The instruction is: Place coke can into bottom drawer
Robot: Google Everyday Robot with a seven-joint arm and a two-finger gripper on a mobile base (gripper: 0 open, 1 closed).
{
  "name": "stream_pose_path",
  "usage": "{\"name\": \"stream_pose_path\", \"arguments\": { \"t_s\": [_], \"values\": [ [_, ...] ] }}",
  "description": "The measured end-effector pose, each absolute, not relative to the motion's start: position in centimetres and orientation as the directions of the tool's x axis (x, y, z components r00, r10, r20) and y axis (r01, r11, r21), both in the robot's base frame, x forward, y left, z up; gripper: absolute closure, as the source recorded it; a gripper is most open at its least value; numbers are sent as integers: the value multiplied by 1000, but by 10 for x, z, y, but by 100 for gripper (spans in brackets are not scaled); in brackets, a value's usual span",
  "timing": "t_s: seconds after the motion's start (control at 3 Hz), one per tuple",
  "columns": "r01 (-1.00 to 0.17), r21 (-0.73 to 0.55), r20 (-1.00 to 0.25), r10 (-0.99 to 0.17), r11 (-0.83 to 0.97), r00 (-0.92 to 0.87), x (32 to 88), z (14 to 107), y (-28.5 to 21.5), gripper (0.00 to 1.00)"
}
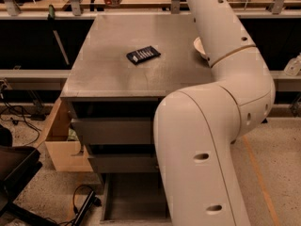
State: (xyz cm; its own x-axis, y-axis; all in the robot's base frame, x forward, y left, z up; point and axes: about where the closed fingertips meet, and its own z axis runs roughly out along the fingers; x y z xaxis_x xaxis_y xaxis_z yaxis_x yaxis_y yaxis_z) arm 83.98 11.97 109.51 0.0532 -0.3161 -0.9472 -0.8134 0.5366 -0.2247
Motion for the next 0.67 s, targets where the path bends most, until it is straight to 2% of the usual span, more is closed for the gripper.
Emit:
{"name": "stream_pose_path", "arguments": {
  "t_s": [0.33, 0.67],
  "values": [
    [-818, -213, -946, -322, 534, 36, 830, 1094, 111, 100],
    [-771, -229, -956, -285, 594, 64, 790, 1144, 59, 100]
  ]
}}
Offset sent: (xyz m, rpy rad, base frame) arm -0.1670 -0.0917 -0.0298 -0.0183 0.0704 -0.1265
